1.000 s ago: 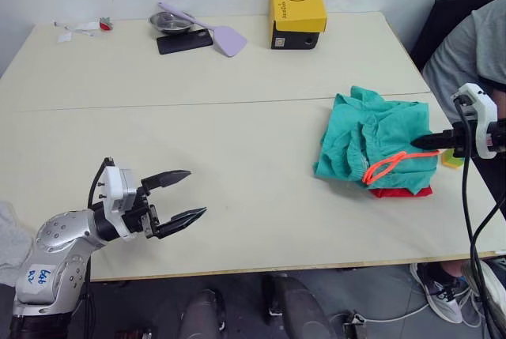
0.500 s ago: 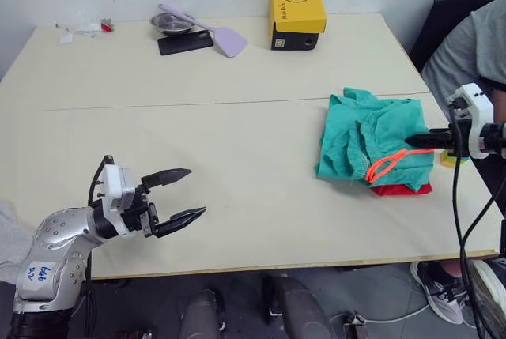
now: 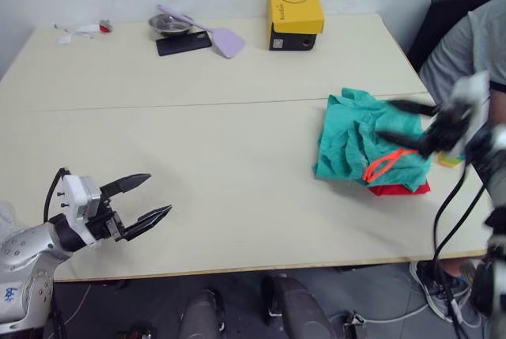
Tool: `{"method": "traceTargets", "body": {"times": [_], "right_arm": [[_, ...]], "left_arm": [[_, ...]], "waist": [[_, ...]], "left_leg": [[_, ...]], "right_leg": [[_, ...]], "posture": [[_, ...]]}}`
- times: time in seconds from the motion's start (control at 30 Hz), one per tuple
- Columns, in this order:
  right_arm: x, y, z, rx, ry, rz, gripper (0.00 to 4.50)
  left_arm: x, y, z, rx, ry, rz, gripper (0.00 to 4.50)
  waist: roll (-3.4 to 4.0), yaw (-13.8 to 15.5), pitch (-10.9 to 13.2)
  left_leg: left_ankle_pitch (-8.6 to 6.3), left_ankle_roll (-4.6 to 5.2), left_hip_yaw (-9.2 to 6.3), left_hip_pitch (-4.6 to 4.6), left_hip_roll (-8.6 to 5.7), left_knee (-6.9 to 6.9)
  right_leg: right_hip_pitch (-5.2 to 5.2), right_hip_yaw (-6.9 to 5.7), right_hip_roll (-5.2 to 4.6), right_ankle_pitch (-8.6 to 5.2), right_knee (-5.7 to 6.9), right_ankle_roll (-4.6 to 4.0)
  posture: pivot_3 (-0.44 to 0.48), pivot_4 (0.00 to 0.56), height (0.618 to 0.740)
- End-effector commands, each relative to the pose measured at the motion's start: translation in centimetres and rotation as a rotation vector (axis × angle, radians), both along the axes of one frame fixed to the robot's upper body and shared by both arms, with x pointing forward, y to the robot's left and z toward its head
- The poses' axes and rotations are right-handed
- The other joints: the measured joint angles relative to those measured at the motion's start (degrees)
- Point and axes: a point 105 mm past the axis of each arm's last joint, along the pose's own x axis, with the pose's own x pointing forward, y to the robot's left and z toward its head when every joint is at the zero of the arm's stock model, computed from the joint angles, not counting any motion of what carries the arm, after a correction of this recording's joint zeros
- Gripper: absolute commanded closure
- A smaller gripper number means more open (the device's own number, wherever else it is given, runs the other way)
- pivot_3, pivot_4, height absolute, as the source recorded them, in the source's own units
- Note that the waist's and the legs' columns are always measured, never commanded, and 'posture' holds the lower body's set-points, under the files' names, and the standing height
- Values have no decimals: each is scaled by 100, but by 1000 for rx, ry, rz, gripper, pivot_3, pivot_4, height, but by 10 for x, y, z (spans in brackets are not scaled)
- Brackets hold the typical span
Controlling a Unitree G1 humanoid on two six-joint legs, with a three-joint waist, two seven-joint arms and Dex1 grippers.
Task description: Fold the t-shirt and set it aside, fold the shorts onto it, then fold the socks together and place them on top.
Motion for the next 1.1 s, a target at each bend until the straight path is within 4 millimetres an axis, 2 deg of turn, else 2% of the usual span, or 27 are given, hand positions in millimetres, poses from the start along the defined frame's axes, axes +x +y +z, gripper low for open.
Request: {"method": "traceTargets", "body": {"times": [0.03,0.13,0.2,0.27,0.33,0.4,0.53,0.6,0.67,0.7,0.73,0.87,1.0,1.1], "right_arm": [[-31,32,-10,-58,-213,185,53],[-52,49,-35,-44,-225,282,53],[-56,53,-46,-33,-243,287,53],[-60,56,-56,18,-211,281,53],[-67,59,-65,41,-206,314,53],[-74,63,-67,79,-208,341,53],[-83,76,-61,157,-217,387,53],[-86,81,-58,178,-198,403,53],[-89,85,-55,189,-191,424,53],[-91,87,-54,191,-193,436,53],[-92,88,-52,196,-183,445,53],[-95,95,-43,195,-184,495,53],[-98,103,-35,188,-204,552,53],[-96,110,-27,202,-191,575,53]], "left_arm": [[-16,24,1,39,-34,157,0],[-37,40,-2,7,-21,284,0],[-54,51,-4,0,-16,367,0],[-75,64,-3,-22,-29,482,0],[-104,80,-6,-51,-26,635,0],[-133,93,-10,-84,-15,785,0],[-179,109,-24,-183,40,1018,0],[-197,115,-35,-222,84,1109,0],[-207,119,-40,-269,98,1178,0],[-209,121,-42,-306,108,1213,0],[-211,123,-44,-330,126,1245,0],[-196,140,-37,-393,122,1311,0],[-174,161,-20,-437,122,1320,0],[-154,181,-11,-407,182,1363,0]], "waist": [[2,5,1],[-1,-15,1],[-16,-12,-4],[-35,-15,-3],[-48,-27,-8],[-55,-47,-8],[-64,-40,-3],[-69,-24,-1],[-72,-10,0],[-73,-11,0],[-83,-11,-1],[-97,-6,-7],[-101,75,-8],[-101,121,-8]], "left_leg": [[-5,9,4,-1,-4,0],[-18,32,14,-1,-9,11],[-34,60,15,4,-11,18],[-35,62,11,26,-11,15],[-51,52,5,87,-8,4],[-71,29,-1,92,-2,3],[-68,49,-7,87,-5,7],[-78,32,-18,87,-10,12],[-81,25,-35,87,-19,15],[-82,25,-59,87,-22,16],[-84,24,-92,87,-30,16],[-96,35,-195,88,-76,10],[-99,39,-205,86,-71,4],[-100,45,-199,91,-71,1]], "right_leg": [[0,-1,-6,1,-2,2],[3,2,-14,7,-5,12],[11,3,-17,11,-7,16],[32,2,-15,12,-13,11],[94,-8,-14,-3,-32,-13],[105,-18,-12,-9,-41,-23],[101,-20,-10,-15,-46,-25],[102,-24,-9,-21,-51,-29],[105,-31,-8,-26,-67,-32],[101,-41,-4,-30,-87,-40],[104,-47,4,-62,-112,-101],[171,-56,10,-57,-149,-95],[182,-61,9,-55,-159,-92],[181,-63,-3,-45,-143,-80]], "posture": [[0,150,740],[0,150,740],[0,150,740],[0,150,740],[0,150,740],[0,150,740],[0,150,740],[0,150,740],[0,150,740],[0,150,740],[0,150,740],[0,150,740],[0,150,740],[0,150,740]]}}
